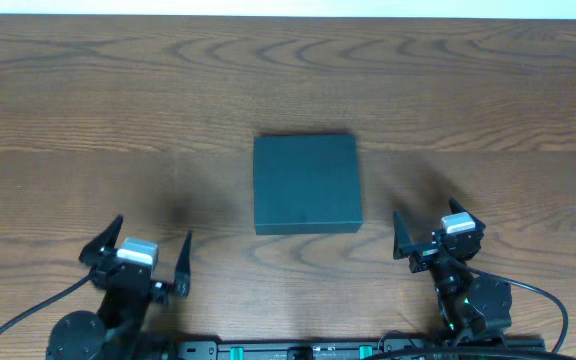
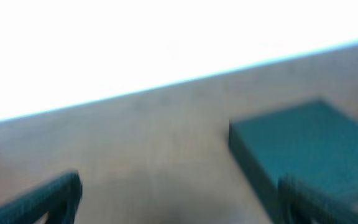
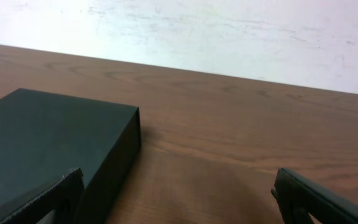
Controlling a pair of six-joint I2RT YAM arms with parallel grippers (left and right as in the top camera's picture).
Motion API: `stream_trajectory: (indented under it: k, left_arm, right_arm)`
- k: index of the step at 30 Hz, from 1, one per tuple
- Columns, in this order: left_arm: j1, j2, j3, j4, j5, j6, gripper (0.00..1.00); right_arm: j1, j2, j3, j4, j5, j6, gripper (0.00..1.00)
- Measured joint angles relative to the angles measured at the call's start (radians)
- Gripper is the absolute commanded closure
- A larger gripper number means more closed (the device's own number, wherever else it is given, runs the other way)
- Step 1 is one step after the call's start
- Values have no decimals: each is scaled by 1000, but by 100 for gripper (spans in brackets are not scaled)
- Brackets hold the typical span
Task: Pack container
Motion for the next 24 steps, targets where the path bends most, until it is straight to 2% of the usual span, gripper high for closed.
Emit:
stream_trajectory:
  k: [3,8,12,14,24]
  left_arm:
    - [0,-14,-145,240,13,-3,1]
    - [0,-14,-345,519,9,-6,1]
    - [0,-15,-441,562,-16,-6,2]
    - [0,-15,-464,531,-24,-6,2]
    - [0,-15,-453,496,-50,-60,1]
  right_arm:
    - [0,0,0,1,0,0,1]
    - [0,0,0,0,0,0,1]
    - [0,0,0,0,0,0,1]
    - [0,0,0,0,0,0,1]
    - [0,0,0,1,0,0,1]
